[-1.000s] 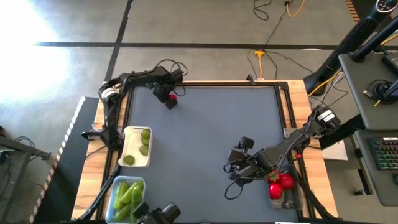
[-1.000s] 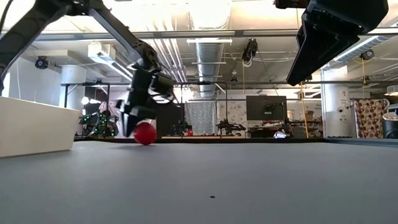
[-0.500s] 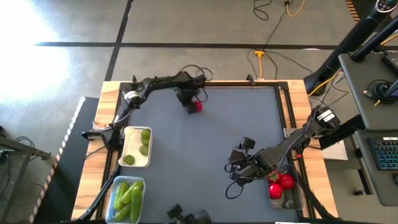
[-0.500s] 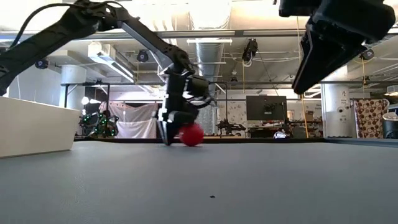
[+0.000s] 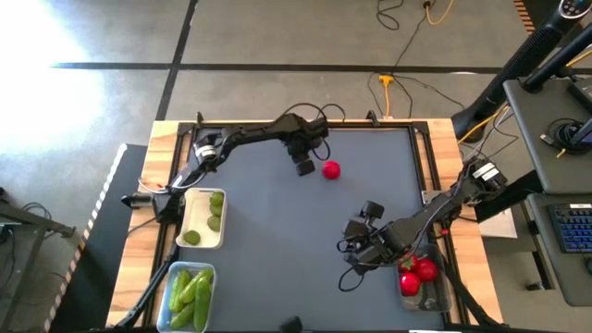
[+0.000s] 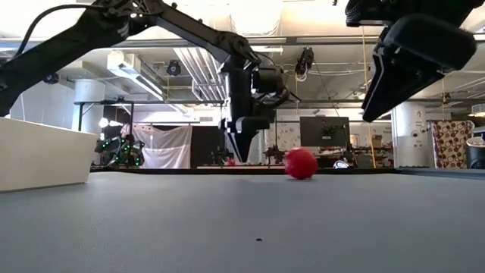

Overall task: Sort produce into baskets
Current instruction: Put the red tomato into the black bin

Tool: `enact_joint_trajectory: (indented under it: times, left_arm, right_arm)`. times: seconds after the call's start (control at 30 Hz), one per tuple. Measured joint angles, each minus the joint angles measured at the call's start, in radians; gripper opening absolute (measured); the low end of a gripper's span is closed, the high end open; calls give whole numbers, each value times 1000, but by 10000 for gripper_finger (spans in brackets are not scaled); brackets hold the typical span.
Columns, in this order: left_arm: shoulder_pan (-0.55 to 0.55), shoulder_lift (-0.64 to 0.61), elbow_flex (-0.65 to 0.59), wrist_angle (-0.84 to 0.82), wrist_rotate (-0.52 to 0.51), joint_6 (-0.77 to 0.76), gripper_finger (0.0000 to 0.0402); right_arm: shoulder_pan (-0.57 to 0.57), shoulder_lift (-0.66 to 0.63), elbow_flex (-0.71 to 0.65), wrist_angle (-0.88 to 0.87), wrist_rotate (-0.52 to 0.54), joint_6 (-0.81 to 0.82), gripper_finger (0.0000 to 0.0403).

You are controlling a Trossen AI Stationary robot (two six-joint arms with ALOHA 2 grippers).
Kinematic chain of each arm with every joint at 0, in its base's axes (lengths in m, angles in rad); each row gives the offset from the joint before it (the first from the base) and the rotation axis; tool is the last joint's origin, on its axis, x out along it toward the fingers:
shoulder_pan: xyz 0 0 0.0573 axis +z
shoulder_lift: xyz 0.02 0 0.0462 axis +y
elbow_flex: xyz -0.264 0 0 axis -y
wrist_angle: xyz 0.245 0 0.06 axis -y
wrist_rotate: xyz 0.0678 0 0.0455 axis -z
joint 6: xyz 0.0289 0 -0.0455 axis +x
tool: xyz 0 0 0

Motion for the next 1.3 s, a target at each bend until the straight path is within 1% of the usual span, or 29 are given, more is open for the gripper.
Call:
enact_joint_trajectory:
  times: [0.13,0.27,0.33,0.43,0.6,0.77,0.87,1.0,1.13,1.2,1.3]
  left_arm:
    - [-11,-8,23,-95,1,-1,57]
    - [-33,-23,-8,-162,-1,-13,57]
    - [-55,-32,-43,-164,0,-20,57]
    - [-96,-49,-104,-150,3,-26,57]
    - [-161,-129,-236,-74,1,-41,57]
    - [-215,-281,-426,53,0,-66,57]
    - [-241,-405,-559,154,-1,-103,57]
    - [-286,-574,-722,249,-8,-150,57]
    - [-338,-739,-850,329,-8,-195,57]
    - [-366,-811,-903,379,-9,-198,57]
    - [-406,-903,-985,511,-7,-193,57]
  right_arm:
    - [-8,-13,0,-70,86,3,364]
    - [-69,-35,-2,-171,111,30,364]
    - [-127,-47,-6,-209,117,29,364]
    - [-244,-58,-11,-213,117,-29,364]
    - [-429,-58,-16,-119,62,-204,364]
    - [-563,-57,-37,59,-41,-404,364]
    - [-640,-57,-50,171,-144,-481,364]
    - [-739,-56,-70,280,-251,-511,364]
    - [-811,-56,-84,343,-361,-511,364]
    - [-834,-56,-90,361,-369,-519,364]
    - [-866,-49,-95,390,-364,-528,364]
